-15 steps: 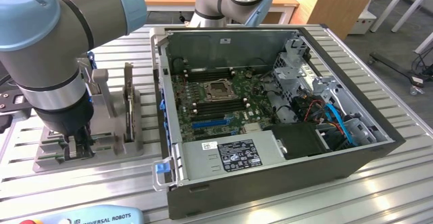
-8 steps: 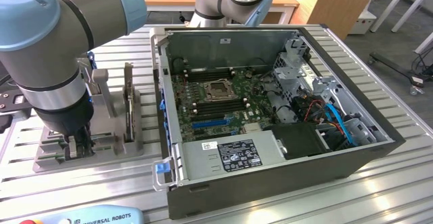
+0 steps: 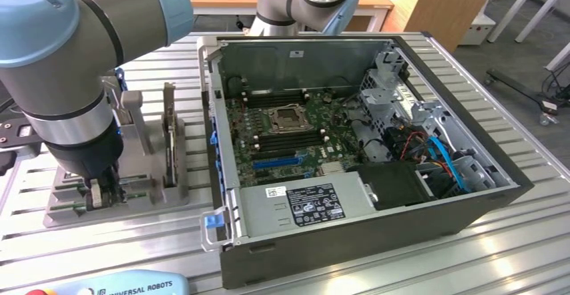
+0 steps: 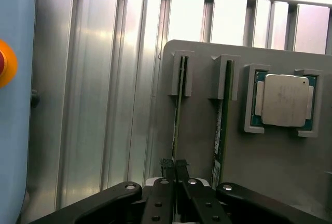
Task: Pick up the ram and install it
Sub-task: 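Pick up the ram and move it above insertion slot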
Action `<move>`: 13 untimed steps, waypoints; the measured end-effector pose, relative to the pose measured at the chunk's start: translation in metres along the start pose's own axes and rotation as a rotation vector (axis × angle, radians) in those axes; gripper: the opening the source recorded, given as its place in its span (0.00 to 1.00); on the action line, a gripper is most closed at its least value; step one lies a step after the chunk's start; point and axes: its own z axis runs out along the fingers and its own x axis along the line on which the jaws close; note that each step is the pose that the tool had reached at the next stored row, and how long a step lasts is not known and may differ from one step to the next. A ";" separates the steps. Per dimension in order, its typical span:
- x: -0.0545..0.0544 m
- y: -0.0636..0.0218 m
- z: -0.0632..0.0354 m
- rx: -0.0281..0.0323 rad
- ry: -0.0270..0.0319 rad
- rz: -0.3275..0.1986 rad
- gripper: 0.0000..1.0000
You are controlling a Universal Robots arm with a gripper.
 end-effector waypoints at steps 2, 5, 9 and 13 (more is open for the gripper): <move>0.000 0.0000 0.0000 0.0000 0.0000 0.000 0.12; 0.000 0.0000 0.0000 0.0000 0.0000 0.000 0.12; 0.000 0.0000 0.0000 0.0000 0.0000 0.000 0.12; 0.000 0.0000 0.0000 0.0000 0.0000 0.000 0.12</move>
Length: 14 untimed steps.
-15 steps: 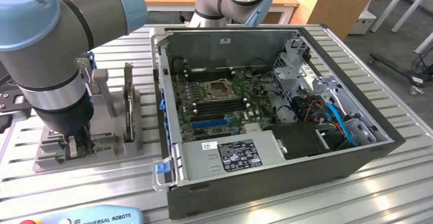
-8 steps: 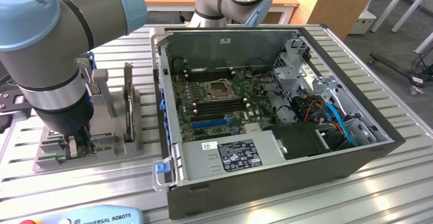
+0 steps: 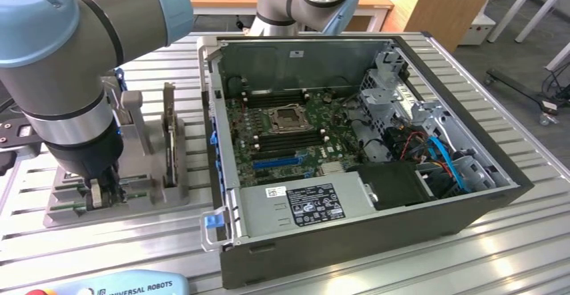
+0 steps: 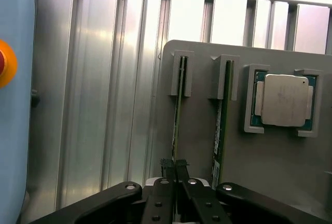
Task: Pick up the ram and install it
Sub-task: 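Pick up the ram and move it above insertion slot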
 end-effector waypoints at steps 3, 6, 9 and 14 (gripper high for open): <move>0.000 0.0001 -0.0016 0.0001 0.0000 0.000 0.12; 0.000 0.0001 -0.0037 0.0002 -0.0001 0.000 0.12; 0.000 0.0003 -0.0047 0.0005 -0.0050 0.000 0.12; 0.000 0.0004 -0.0098 0.0008 -0.0076 0.000 0.12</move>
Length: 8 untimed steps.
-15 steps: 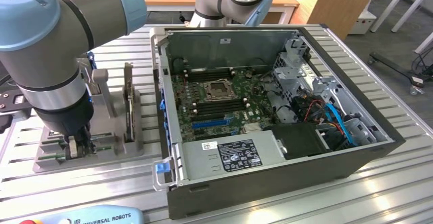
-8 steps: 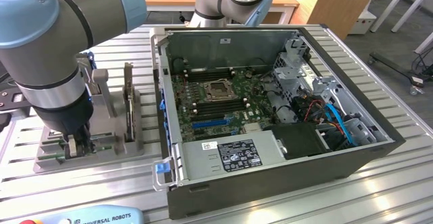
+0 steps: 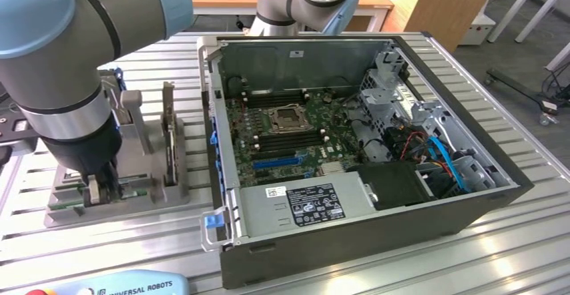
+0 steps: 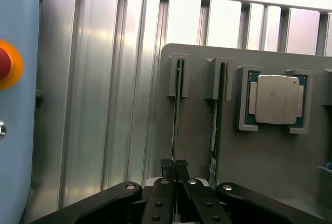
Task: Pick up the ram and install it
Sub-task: 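Pick up the ram and move it above insertion slot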
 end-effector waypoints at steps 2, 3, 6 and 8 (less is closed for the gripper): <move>0.000 0.0001 -0.0024 0.0000 -0.0001 0.000 0.12; 0.000 0.0001 -0.0037 0.0000 -0.0001 0.000 0.12; 0.000 0.0003 -0.0082 0.0000 -0.0001 0.000 0.12; 0.000 0.0005 -0.0113 0.0000 -0.0001 0.000 0.12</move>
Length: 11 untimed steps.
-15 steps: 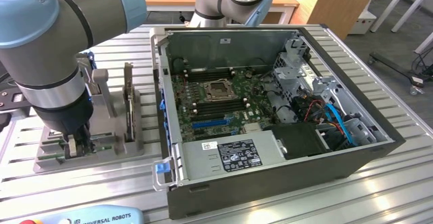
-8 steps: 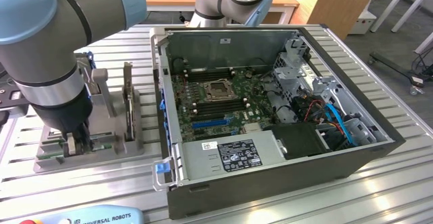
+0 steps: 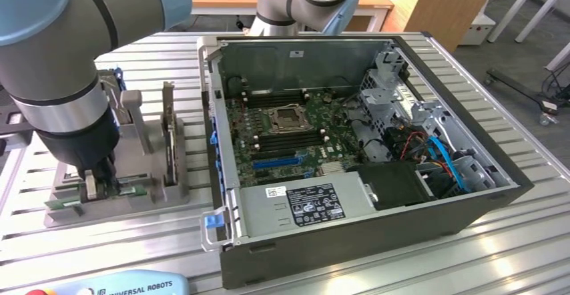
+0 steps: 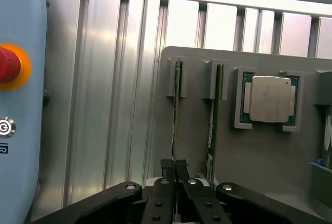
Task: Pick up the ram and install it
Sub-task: 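Pick up the ram and move it above insertion slot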
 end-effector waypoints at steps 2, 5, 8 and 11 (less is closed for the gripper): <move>0.000 0.0002 -0.0033 -0.0001 0.0000 0.000 0.12; 0.000 0.0004 -0.0088 0.0001 0.0000 0.001 0.12; 0.000 0.0006 -0.0144 0.0001 -0.0001 0.003 0.12; 0.000 0.0008 -0.0193 0.0002 -0.0003 0.007 0.12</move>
